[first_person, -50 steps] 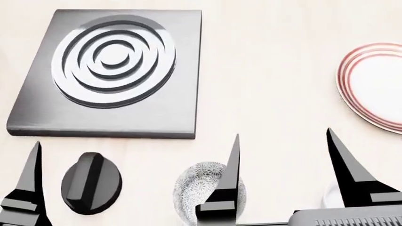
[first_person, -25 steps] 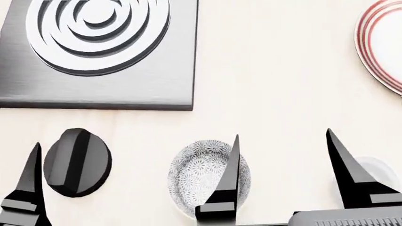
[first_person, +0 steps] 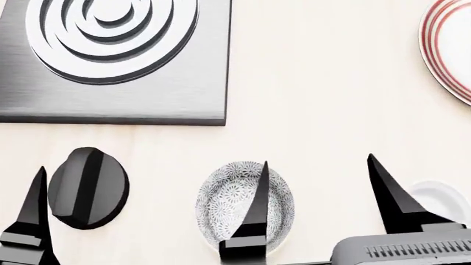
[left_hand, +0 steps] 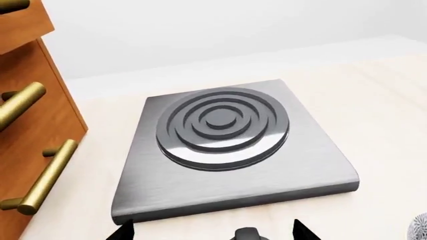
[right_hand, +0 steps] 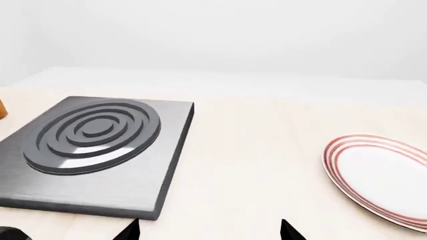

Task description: Pick the akita bowl next to the ramekin and place it on the plate.

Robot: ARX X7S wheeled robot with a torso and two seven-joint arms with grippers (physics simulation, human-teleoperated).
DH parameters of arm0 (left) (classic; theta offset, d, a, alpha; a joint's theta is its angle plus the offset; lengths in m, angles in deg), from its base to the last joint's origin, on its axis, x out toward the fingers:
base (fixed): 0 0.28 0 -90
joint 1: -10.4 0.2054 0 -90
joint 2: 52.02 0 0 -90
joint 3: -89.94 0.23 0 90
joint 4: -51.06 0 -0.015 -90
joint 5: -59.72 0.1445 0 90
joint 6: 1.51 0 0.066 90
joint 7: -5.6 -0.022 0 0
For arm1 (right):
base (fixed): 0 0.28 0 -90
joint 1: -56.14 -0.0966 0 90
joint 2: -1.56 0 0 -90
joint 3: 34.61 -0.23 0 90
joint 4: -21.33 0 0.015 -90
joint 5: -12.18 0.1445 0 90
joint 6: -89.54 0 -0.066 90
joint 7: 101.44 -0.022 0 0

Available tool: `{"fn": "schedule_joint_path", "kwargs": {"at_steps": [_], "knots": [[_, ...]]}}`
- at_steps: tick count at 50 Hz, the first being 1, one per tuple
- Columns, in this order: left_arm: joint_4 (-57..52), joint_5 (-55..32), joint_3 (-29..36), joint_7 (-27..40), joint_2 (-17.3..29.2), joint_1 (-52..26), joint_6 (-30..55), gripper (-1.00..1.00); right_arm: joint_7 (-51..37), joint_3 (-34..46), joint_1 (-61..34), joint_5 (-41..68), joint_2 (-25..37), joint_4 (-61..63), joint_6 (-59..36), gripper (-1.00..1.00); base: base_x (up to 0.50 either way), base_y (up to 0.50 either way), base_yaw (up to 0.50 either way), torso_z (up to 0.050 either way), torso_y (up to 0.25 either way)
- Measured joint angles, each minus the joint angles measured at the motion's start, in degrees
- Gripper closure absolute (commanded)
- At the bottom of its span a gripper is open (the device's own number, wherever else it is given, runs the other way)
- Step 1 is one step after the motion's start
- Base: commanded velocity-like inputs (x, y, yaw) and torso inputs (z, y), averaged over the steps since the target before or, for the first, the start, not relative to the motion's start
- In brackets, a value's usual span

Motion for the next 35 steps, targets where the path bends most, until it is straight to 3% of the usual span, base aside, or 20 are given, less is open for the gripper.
{"fn": "schedule_joint_path", "kwargs": {"at_steps": [35], "knots": [[0.2,0.4,0.7,0.0,0.0,0.1,-0.3,-1.0,6.6,0.0,4.5,11.4,-1.5,-6.3,9.7,-1.0,0.0,0.0,0.0,0.0,0.0]]}}
